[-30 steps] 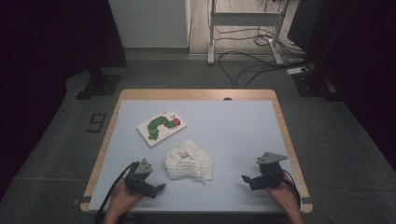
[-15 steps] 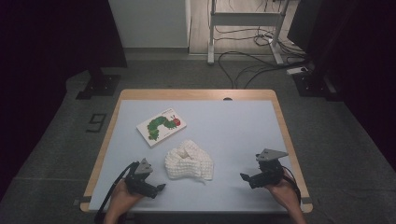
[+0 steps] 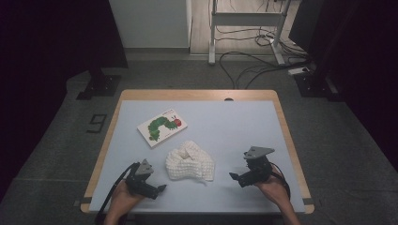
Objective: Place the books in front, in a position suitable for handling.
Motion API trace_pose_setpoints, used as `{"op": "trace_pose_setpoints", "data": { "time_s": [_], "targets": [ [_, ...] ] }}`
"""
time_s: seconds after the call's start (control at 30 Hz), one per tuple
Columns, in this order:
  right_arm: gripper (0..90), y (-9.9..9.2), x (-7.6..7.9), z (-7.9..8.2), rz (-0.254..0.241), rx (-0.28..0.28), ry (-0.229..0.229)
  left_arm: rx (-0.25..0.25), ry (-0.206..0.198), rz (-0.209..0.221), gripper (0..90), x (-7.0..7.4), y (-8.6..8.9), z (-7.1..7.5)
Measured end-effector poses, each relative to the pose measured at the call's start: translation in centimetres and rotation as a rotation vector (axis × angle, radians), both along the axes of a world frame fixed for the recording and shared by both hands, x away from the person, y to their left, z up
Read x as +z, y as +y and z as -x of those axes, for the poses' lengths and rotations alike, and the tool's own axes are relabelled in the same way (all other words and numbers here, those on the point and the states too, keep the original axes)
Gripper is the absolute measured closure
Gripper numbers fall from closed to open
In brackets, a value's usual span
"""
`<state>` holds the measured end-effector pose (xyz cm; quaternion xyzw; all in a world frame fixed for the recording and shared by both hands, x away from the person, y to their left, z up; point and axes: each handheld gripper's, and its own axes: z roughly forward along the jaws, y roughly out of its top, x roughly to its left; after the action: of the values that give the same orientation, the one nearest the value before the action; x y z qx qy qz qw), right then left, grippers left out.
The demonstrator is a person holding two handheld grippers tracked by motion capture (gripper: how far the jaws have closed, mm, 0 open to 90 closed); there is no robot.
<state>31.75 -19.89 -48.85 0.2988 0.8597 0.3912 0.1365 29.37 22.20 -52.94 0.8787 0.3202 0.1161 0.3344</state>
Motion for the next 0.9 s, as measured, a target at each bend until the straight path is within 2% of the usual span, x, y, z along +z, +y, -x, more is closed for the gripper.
{"op": "trace_pose_setpoints", "data": {
  "time_s": [0.4, 0.9],
  "targets": [
    [0.0, 2.8, 0.4, -0.9, -0.001, 0.05, 0.002, 0.0, 0.0, 0.0, 0.0, 0.0, 0.0, 0.0],
    [0.0, 7.4, 0.9, -2.4, 0.021, 0.13, -0.006, -0.001, 0.0, 0.0, 0.0, 0.0, 0.0, 0.0]
  ]
}}
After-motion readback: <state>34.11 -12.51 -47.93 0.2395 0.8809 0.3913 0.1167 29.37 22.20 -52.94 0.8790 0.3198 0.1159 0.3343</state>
